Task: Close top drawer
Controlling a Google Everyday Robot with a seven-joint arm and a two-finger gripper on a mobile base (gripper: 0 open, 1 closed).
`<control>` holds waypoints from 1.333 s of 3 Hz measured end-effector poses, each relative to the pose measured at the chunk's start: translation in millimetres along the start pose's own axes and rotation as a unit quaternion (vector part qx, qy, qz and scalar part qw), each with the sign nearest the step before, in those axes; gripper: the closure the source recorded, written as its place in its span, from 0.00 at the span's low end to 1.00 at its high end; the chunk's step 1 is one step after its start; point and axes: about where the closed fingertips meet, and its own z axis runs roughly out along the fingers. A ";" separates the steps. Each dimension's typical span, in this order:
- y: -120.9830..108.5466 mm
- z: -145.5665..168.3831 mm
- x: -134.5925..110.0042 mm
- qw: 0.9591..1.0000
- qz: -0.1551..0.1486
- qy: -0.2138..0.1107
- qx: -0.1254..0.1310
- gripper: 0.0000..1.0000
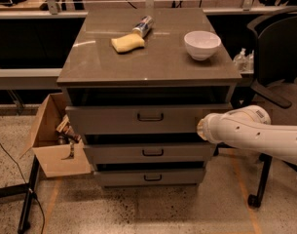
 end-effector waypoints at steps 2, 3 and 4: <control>25.5 -32.8 -7.7 0.997 0.038 -0.045 -0.051 1.00; 3.7 -77.7 -11.3 0.991 0.063 -0.104 -0.049 1.00; -23.1 -137.9 1.0 0.978 0.091 -0.188 -0.017 1.00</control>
Offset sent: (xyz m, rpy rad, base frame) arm -0.1948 -0.0554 0.1164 0.5073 0.6119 0.0313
